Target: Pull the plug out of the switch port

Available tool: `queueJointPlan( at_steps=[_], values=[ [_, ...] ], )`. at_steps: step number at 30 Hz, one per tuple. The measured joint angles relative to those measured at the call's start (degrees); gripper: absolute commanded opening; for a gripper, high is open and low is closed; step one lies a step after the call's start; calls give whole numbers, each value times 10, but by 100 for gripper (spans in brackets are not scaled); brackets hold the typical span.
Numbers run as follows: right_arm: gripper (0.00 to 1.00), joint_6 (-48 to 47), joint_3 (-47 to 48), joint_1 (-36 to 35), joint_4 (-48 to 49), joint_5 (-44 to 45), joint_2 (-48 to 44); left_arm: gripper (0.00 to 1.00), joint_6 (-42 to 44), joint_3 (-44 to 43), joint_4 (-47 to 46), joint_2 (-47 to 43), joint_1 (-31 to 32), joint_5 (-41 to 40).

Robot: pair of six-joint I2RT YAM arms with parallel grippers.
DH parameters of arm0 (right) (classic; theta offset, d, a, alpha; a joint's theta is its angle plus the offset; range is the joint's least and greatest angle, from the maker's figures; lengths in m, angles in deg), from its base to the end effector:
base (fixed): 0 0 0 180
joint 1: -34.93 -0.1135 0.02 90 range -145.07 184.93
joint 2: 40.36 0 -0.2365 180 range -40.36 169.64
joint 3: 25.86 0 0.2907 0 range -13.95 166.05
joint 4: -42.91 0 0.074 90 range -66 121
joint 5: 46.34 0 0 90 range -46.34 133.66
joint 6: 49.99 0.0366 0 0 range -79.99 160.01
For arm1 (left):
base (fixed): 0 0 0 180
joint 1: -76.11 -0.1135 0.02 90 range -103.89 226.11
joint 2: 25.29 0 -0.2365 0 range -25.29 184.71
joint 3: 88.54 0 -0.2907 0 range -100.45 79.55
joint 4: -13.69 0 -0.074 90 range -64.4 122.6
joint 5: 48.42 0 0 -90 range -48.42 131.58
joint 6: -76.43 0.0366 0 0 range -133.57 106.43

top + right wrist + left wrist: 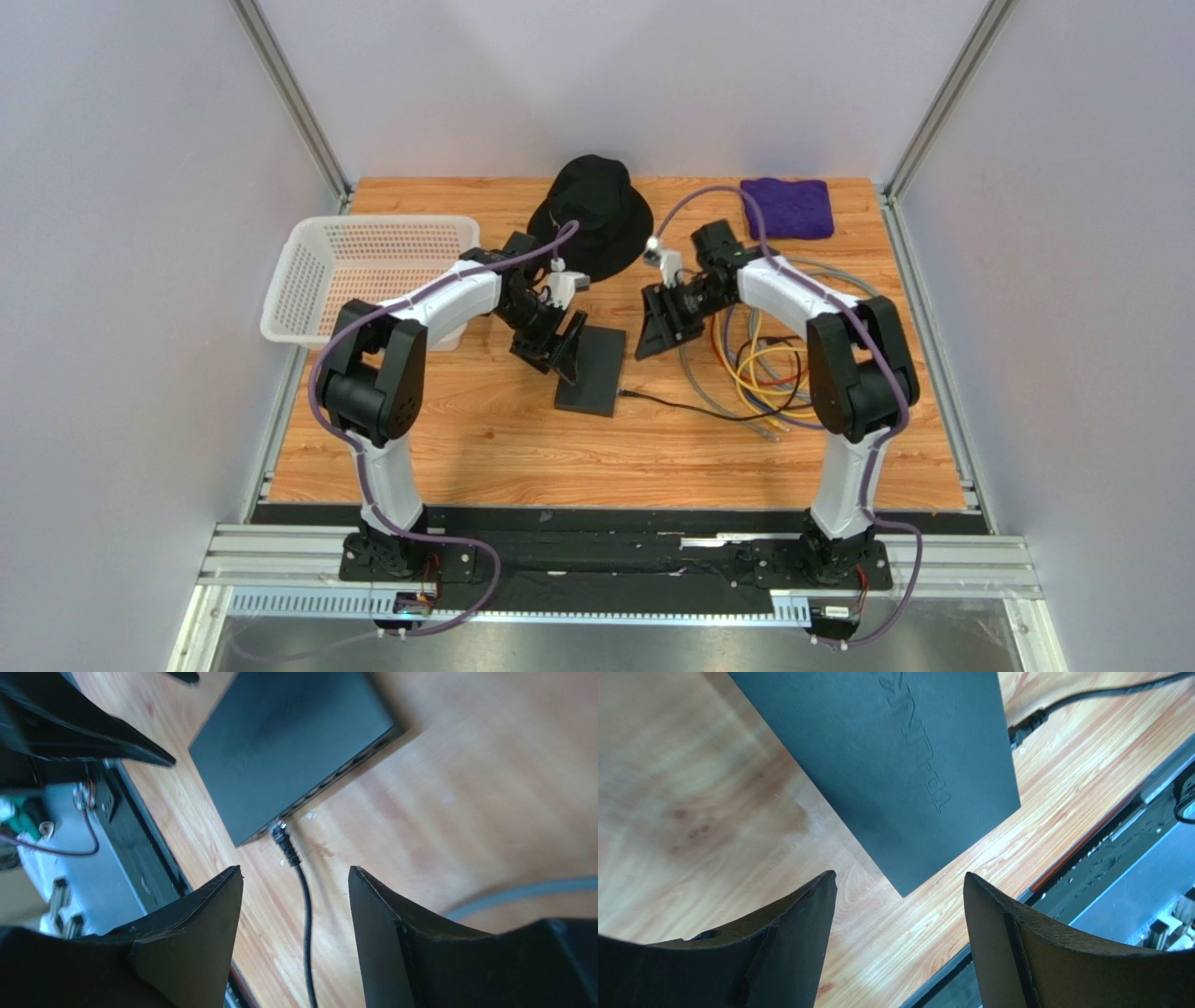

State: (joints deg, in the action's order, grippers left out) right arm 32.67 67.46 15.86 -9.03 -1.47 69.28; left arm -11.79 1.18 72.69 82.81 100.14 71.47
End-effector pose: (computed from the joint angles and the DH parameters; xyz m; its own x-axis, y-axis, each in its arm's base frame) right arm 0.3842 0.1603 0.1618 -0.8096 -0.3752 -0.4515 -0.5868 0.5375 0.6056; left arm 0.3527 -0.1772 0.1464 -0.8747 0.4195 -0.2430 0.4842 0.7329 -0.4779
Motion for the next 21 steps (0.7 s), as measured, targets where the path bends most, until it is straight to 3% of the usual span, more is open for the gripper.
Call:
queueJointPlan(
  at_steps=[6,21],
  values=[
    [59,5,-20,-51,-2,-7,39,75,0,6,-3,1,14,-7],
    [48,-21,43,-45,-54,-72,155,68,-17,-35,13,77,18,-38]
  ],
)
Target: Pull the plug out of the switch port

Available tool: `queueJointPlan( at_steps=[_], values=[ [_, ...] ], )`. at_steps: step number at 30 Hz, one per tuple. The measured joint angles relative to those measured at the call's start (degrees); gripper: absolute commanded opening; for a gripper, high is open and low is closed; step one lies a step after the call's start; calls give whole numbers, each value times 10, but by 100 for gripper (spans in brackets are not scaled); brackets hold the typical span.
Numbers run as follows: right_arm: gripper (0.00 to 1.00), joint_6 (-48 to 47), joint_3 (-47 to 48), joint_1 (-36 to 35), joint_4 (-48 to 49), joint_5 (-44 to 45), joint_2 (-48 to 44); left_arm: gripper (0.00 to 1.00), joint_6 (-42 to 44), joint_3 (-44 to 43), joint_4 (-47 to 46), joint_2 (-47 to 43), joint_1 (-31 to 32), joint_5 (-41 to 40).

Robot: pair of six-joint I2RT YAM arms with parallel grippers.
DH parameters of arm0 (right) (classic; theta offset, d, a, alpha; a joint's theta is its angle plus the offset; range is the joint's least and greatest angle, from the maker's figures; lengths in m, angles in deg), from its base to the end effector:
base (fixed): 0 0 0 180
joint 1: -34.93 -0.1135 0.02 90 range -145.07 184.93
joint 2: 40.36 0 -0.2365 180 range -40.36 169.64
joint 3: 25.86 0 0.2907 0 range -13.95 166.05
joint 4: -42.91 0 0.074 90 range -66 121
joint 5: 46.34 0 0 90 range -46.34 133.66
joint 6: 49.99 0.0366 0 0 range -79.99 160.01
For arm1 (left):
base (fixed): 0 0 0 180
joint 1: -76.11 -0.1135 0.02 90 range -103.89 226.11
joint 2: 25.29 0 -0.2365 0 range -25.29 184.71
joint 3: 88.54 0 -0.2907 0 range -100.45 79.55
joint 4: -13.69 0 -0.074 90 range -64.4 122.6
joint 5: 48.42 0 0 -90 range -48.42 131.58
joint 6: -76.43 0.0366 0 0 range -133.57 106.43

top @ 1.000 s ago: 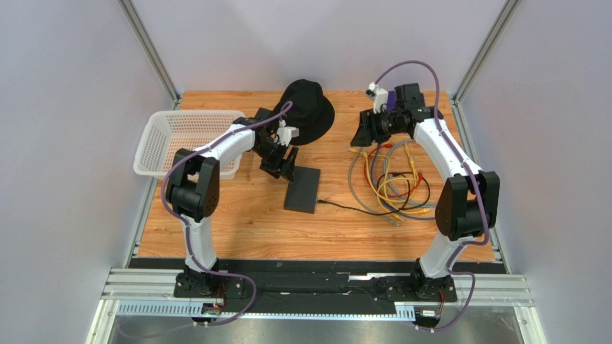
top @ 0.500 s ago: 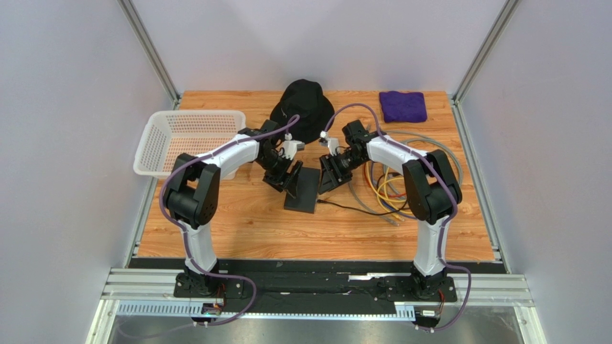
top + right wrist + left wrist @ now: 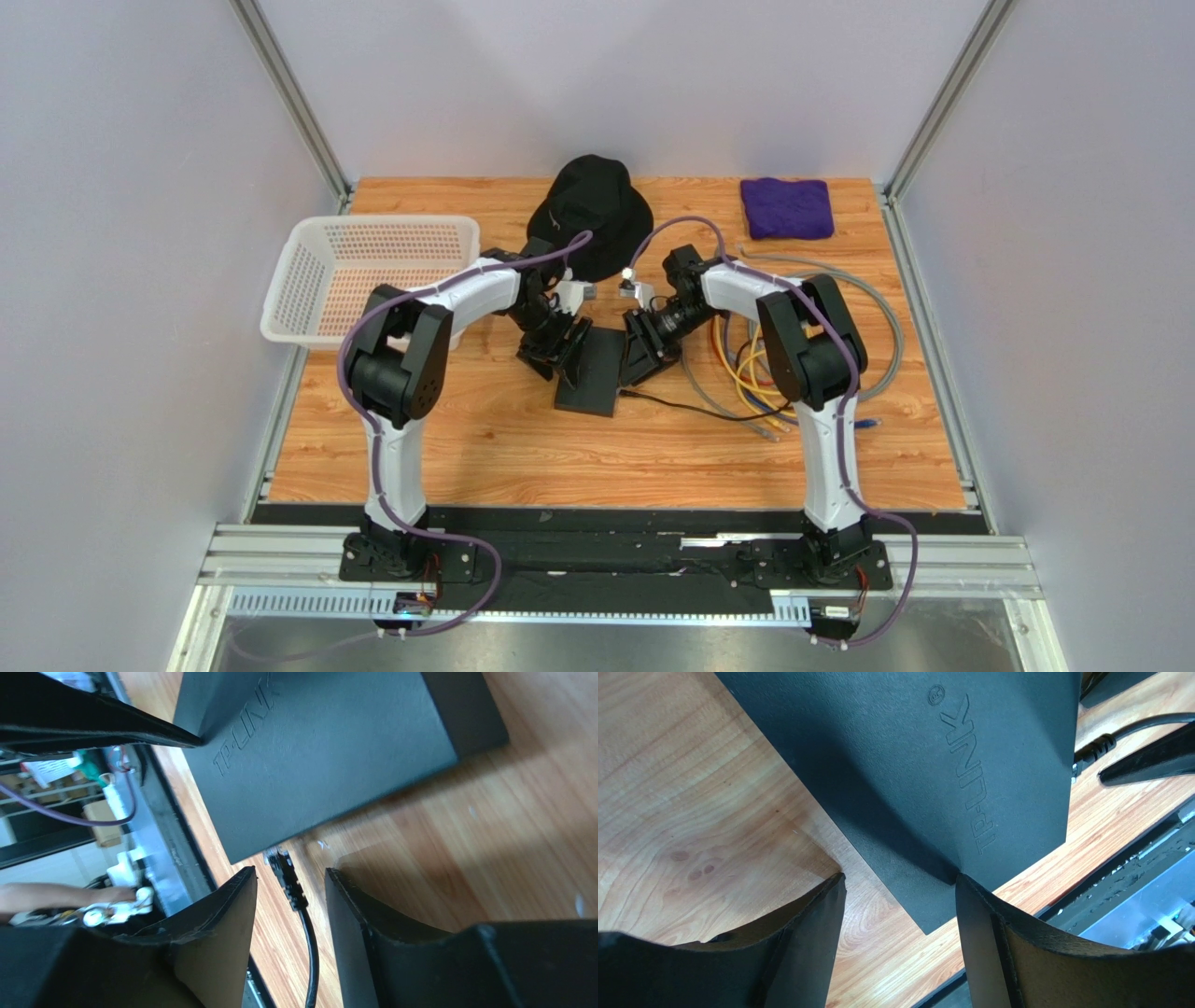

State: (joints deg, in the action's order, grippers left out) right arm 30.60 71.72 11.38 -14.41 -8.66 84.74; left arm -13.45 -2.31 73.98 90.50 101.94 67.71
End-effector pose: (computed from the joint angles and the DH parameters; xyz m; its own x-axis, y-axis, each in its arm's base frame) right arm 0.3757 0.1953 0.0767 -0.8501 -0.4795 -0.2176 -0.4546 0.4597 0.7629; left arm 0.3590 -0.1917 0.1116 -0.8911 0.4334 -0.1347 0.4461 0.7815 -0.4362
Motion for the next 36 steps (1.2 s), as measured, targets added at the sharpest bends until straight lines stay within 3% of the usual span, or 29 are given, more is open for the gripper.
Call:
queueJointPlan(
  at_steps=[8,36],
  values=[
    [45,-11,29,0,-41,-54,42,66,-2,-14,14,11,0,-2],
    [41,16,6,-8,-27,-30,31,66,-2,-14,14,11,0,-6]
  ],
)
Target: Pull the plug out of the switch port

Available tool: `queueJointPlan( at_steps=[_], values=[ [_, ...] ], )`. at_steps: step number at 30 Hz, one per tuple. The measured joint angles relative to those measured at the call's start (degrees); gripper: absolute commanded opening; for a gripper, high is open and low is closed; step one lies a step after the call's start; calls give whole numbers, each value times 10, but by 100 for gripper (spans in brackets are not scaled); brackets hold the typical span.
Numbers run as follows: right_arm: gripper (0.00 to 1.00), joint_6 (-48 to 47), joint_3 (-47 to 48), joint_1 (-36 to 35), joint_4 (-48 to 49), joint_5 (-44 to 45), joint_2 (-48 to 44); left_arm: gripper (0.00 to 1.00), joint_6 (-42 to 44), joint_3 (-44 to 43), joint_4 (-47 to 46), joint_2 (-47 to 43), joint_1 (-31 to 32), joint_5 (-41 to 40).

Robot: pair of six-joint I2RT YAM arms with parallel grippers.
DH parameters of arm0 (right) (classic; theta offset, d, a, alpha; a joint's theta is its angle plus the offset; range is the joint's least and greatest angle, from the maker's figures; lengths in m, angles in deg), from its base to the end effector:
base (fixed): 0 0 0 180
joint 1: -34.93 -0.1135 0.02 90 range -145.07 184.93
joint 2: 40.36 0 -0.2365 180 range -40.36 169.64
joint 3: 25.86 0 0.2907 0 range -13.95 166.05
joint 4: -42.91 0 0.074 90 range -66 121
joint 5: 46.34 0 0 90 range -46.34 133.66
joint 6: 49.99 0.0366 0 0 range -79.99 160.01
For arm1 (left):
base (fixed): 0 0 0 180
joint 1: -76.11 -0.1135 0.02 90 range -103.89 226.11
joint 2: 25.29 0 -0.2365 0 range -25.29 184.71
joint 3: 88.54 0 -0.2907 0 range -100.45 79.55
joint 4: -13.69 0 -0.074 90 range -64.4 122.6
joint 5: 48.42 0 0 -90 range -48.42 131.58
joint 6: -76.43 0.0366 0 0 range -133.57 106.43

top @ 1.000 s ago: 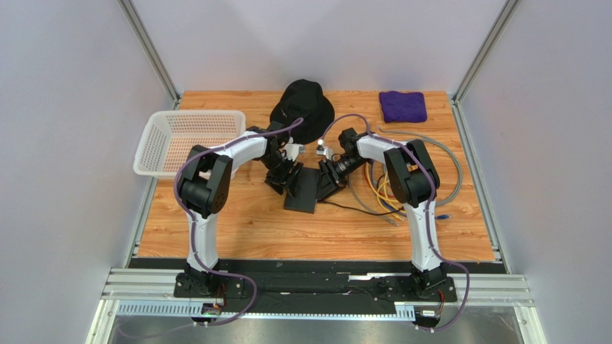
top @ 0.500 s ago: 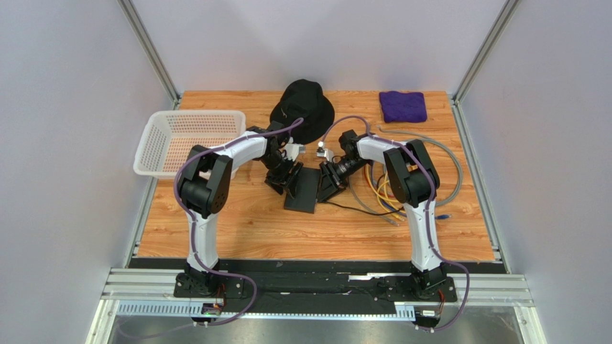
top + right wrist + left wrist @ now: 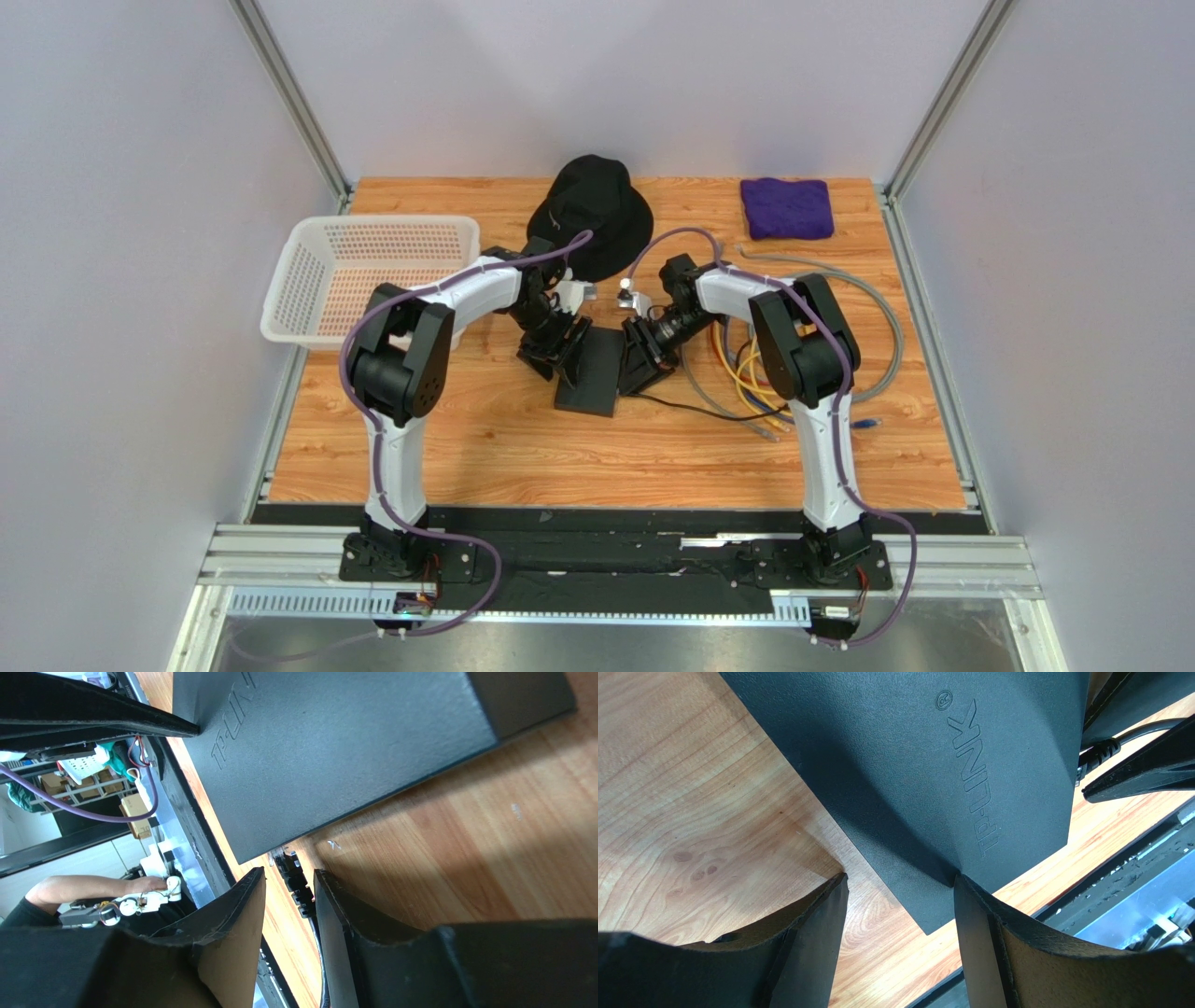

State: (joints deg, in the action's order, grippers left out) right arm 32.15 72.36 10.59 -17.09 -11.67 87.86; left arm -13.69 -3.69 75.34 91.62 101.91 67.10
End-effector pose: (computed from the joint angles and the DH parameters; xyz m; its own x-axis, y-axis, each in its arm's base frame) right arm 0.3685 0.1997 0.0591 -0.8705 -0.4792 -0.1125 -0.3568 0.4571 0.8147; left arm 0.3616 -0.1923 0.1103 -0.8953 0.4307 -0.1139 0.4354 0.7919 -0.4282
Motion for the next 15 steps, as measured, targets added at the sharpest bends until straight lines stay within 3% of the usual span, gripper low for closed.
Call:
queueJointPlan(
  at_steps=[10,15],
  values=[
    [46,19,3,-3,-2,10,-1,66,0,0,0,0,0,0],
    [41,18,8,-6,-7,12,-1,66,0,0,0,0,0,0]
  ],
)
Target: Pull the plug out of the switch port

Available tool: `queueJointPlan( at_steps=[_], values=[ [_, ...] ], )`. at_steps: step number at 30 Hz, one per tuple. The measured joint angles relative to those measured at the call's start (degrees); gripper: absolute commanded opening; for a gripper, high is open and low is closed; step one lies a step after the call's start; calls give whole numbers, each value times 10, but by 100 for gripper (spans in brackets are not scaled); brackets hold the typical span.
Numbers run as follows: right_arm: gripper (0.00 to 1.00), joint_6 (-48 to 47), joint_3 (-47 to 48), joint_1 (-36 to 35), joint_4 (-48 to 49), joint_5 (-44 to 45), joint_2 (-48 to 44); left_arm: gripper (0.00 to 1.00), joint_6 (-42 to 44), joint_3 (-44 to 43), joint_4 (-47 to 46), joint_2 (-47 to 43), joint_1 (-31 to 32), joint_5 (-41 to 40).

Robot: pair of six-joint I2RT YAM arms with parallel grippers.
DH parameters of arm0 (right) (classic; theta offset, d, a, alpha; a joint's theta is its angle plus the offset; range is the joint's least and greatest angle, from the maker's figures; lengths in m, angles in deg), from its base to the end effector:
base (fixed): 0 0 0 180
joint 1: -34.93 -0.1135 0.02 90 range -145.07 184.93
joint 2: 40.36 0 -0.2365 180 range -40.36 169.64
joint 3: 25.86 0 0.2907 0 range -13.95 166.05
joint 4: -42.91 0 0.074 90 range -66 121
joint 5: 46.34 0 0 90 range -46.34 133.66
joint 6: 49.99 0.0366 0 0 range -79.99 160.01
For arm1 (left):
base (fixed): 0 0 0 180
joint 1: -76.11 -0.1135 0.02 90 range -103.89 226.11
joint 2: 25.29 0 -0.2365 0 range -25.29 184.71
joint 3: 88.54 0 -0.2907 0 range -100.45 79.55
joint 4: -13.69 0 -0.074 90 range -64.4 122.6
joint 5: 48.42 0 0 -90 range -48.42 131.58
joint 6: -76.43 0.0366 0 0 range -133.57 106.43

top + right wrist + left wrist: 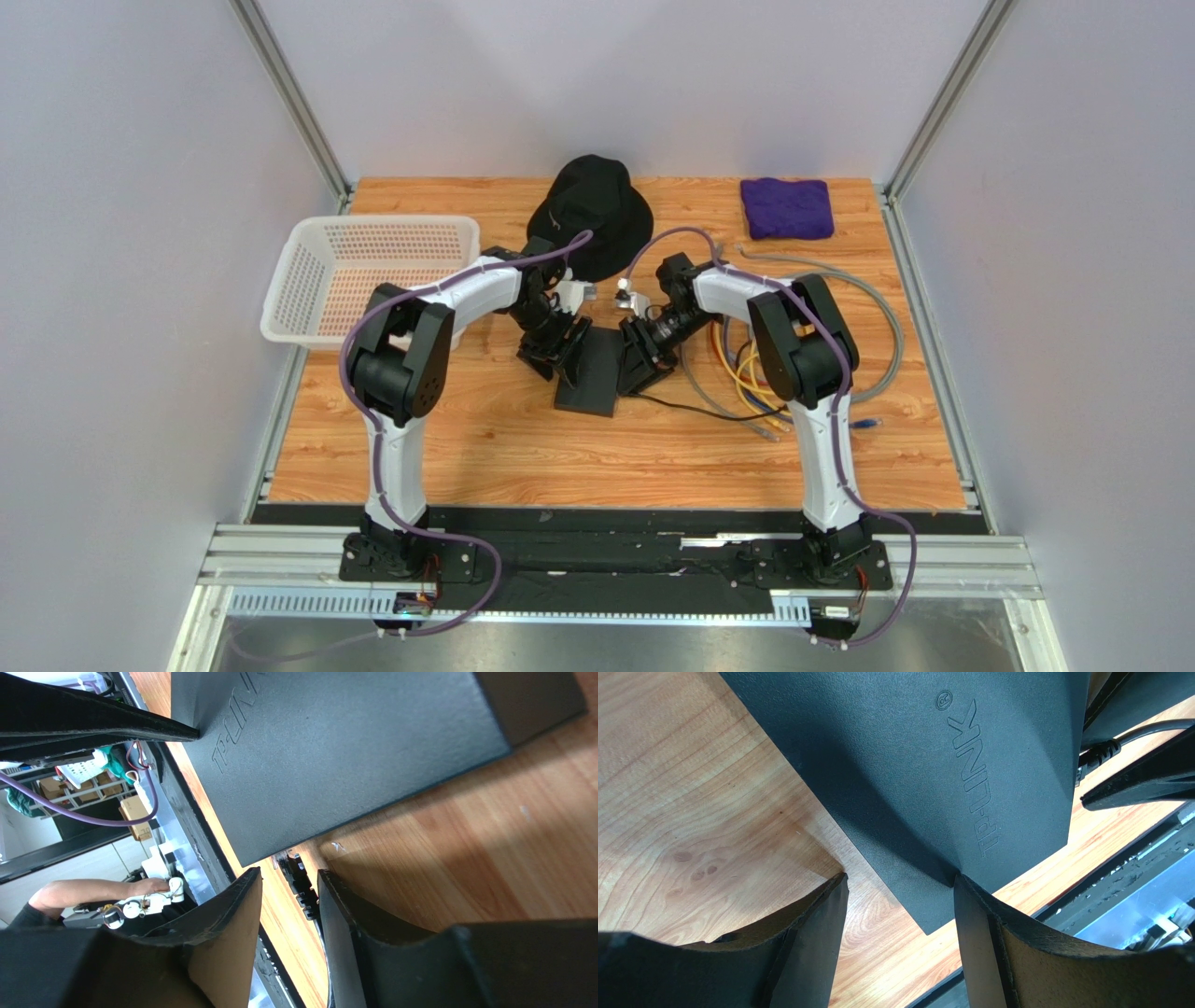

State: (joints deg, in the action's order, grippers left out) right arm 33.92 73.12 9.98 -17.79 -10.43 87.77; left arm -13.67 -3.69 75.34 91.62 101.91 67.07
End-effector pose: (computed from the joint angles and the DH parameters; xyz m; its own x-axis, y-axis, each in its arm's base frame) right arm 0.3684 0.2041 0.0625 -0.8751 -0.4758 -0.0885 -0.3441 0.4831 0.8051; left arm 0.3617 -0.1923 0.1103 -0.8951 0.4310 -0.1140 0.4358 0.7919 -0.4277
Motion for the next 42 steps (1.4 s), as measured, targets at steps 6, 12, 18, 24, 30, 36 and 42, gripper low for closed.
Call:
queueJointPlan(
  at_steps=[6,12,18,24,30,36,42],
  values=[
    [42,-17,-1,-2,0,-3,0,66,0,0,0,0,0,0],
    [42,-25,-7,-1,7,-18,0,65,0,-2,2,2,0,0],
    [43,-12,-8,-2,23,-33,4,65,0,-9,9,7,0,0],
    [39,-4,-8,-3,40,-56,12,65,0,-16,17,13,0,2],
    [41,-9,-13,-2,52,-70,14,65,0,-24,26,20,-1,5],
    [45,-44,-13,4,49,-113,26,65,0,-27,30,23,-1,7],
    [45,-68,-12,7,38,-130,31,64,0,-27,30,23,-1,7]
  ],
)
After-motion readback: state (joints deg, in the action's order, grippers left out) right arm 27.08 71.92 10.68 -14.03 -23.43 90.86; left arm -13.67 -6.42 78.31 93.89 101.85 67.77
